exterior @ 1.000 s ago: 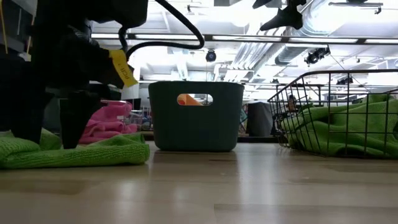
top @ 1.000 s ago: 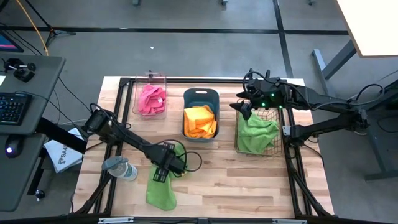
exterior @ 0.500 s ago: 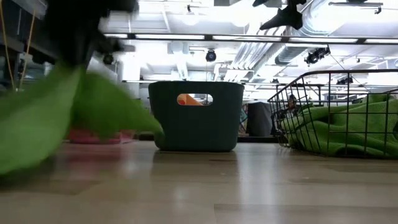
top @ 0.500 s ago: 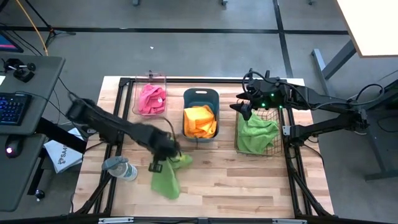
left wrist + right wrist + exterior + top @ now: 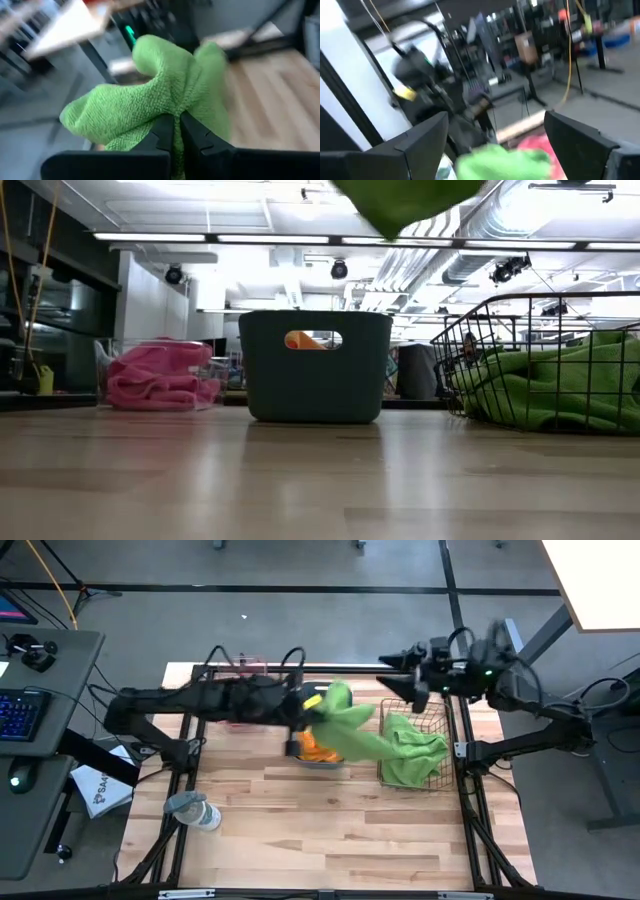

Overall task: Sort microfiber towel by color & place in baskets
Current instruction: Put the green towel into the gold wire basket

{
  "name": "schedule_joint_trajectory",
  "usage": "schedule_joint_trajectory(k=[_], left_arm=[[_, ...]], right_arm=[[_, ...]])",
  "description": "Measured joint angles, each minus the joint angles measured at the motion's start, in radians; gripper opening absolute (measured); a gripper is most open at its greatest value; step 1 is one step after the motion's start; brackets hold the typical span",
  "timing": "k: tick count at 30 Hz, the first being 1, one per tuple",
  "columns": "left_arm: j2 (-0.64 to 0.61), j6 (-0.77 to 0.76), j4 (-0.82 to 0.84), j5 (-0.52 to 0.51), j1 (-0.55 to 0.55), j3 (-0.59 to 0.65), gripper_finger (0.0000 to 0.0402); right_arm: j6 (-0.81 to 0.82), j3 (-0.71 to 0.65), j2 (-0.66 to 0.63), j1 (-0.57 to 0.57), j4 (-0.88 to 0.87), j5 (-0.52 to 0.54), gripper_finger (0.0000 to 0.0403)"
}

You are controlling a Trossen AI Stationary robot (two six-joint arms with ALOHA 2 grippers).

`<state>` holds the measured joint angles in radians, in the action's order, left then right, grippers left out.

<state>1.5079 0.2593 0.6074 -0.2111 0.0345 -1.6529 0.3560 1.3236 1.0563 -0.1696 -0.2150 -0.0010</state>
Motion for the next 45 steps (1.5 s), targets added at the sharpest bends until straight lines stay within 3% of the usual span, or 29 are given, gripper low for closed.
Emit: schedule_joint_trajectory(k=[8,15,19,30,45], left_arm=[[0.221,0.057,-0.497,0.072,-0.111,-0.005,0.0000],[0.427,-0.106,-0.895,0.172,-0.133,-0.005,0.0000],[0.527,-0.169,-1.017,0.175,-0.132,-0.005,0.0000],[0.712,-0.295,-1.065,0.175,-0.118,-0.004,0.0026],[0.622,-0.368,-0.946,0.205,-0.124,-0.005,0.0161]], right_arm=[[-0.052,0.121,0.000,0.000,0.012,0.022,0.0326],[-0.043,0.136,0.000,0.000,0.001,0.028,0.0326],[-0.033,0.136,0.005,0.000,-0.037,0.070,0.0326],[0.015,0.135,0.013,0.000,-0.090,0.099,0.0326],[-0.005,0.135,0.013,0.000,-0.102,0.070,0.0326]])
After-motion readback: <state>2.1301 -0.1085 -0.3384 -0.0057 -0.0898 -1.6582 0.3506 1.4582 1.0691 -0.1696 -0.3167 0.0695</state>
